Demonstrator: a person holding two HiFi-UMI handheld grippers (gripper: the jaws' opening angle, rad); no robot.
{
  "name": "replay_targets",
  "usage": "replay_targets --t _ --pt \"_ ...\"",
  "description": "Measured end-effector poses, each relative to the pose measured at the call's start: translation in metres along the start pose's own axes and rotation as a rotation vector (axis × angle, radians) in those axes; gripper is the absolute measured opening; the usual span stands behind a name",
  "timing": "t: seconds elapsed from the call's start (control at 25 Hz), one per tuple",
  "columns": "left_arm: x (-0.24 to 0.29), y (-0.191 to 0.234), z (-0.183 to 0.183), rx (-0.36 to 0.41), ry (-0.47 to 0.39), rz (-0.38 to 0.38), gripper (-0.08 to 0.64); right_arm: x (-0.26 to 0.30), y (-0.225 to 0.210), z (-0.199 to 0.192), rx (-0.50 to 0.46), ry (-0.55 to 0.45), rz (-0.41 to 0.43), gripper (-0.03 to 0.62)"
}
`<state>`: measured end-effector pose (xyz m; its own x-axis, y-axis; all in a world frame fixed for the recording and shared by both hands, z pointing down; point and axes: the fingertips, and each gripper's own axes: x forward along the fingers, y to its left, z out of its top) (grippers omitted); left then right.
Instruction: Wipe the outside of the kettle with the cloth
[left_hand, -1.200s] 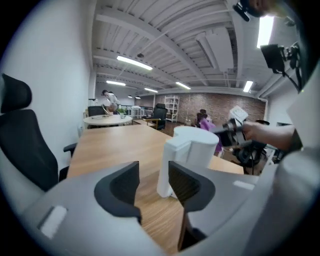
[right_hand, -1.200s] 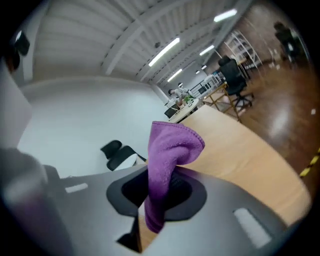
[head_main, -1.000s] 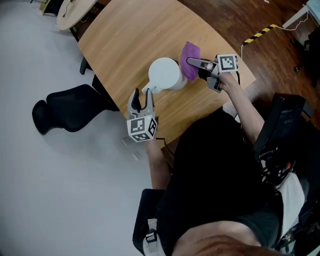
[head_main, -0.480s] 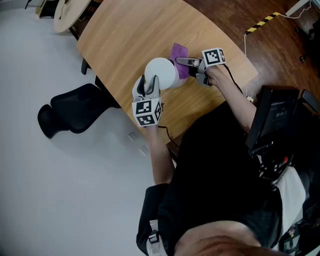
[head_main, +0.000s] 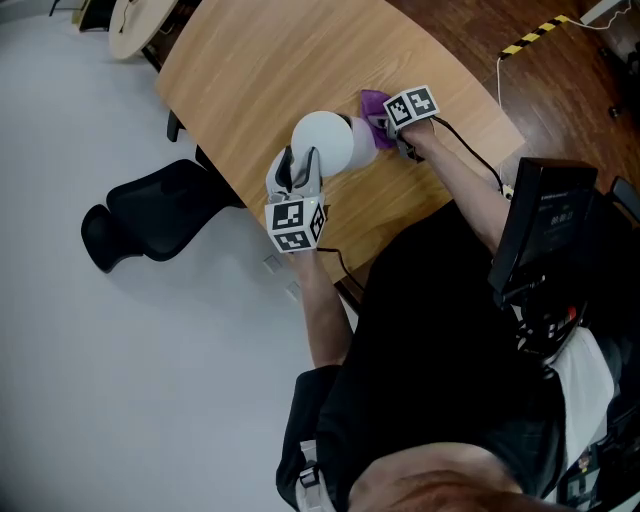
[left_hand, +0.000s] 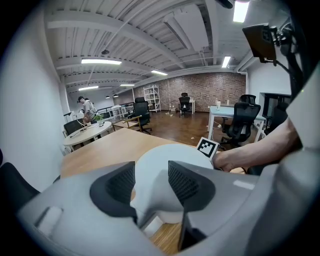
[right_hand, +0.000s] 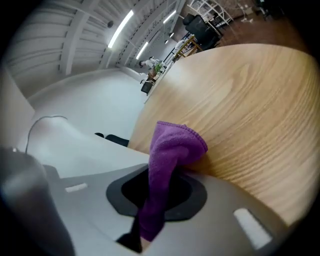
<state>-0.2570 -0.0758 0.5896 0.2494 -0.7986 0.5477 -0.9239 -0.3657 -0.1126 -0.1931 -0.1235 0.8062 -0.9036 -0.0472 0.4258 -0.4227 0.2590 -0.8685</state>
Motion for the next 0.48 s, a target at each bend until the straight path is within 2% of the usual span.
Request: replay_targets --t 0.12,0.2,0.36,0.48 --pt "0.001 0.003 -0.001 0.005 -0.005 0.002 0.094 0.005 -0.008 -0.002 -0.068 0.037 -0.076 0.057" --pt "0.002 0.006 -0.001 0.007 -0.003 0.001 0.1 0.008 -0.009 -0.001 -0.091 0.053 -0.098 0.057" --pt "0.003 0.013 0.001 0.004 0.021 -0.03 0.101 0.013 -0.008 0.001 -0.067 0.054 -0.088 0.054" --pt "-0.002 0.016 -0.005 -0.007 0.061 -0.08 0.101 0.02 -0.003 -0.011 -0.029 0.054 -0.046 0.048"
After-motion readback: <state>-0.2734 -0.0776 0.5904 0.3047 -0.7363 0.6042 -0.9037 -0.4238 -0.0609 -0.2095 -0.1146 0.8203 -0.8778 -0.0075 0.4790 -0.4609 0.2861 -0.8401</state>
